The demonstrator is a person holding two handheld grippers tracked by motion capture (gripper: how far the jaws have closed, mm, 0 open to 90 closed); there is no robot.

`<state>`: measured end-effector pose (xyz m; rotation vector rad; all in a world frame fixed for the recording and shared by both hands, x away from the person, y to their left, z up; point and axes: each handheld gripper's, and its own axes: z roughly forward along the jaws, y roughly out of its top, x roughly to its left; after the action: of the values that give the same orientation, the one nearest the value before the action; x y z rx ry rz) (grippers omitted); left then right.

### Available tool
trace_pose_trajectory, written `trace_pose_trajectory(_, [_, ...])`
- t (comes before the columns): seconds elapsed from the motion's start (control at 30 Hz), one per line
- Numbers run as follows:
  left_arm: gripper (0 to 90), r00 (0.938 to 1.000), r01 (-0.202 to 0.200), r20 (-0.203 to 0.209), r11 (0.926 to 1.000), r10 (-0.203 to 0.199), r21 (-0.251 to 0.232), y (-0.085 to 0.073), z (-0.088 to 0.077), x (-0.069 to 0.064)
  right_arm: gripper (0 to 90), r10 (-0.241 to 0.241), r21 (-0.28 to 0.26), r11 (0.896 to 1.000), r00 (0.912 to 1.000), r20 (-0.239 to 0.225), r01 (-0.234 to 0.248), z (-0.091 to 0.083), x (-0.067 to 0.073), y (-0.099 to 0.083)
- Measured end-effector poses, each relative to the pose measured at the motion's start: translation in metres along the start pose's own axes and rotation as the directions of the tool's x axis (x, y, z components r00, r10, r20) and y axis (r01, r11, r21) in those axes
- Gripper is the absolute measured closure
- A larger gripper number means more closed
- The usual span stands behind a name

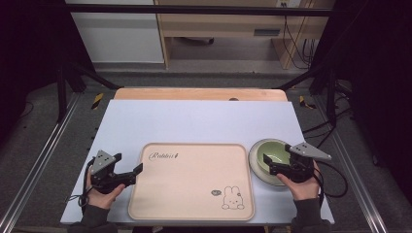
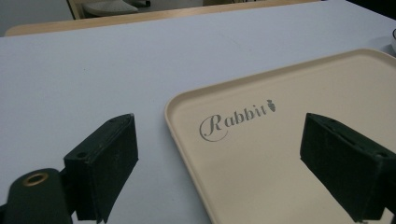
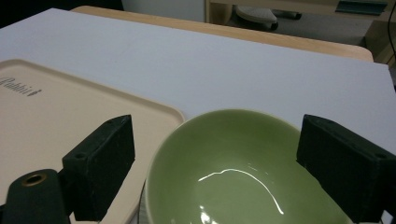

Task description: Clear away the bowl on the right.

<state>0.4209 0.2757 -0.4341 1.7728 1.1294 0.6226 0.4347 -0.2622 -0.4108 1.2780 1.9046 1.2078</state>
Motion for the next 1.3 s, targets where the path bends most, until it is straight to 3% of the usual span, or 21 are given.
trace_pose_trajectory(0.43, [11.0, 1.0000, -0.002, -0.001, 1.0000, 0.002, 0.000, 0.000, 0.000, 0.000, 14.4, 0.044, 0.020, 0.999, 0.9976, 0.054, -0.045, -0.001, -0.017, 0.001])
trace_pose_trajectory(0.73, [11.1, 1.0000, -0.003, -0.004, 1.0000, 0.003, 0.003, -0.001, 0.001, 0.000, 21.1, 0.039, 0.057, 0.997, 0.9948, 0.094, -0.045, 0.002, -0.027, 0.001])
trace_pose_trajectory(1.3, [11.2, 1.0000, -0.001, -0.003, 1.0000, 0.001, 0.006, -0.001, 0.001, 0.001, 31.7, 0.062, 0.134, 0.988, 0.9907, 0.121, -0.078, 0.011, -0.042, -0.002])
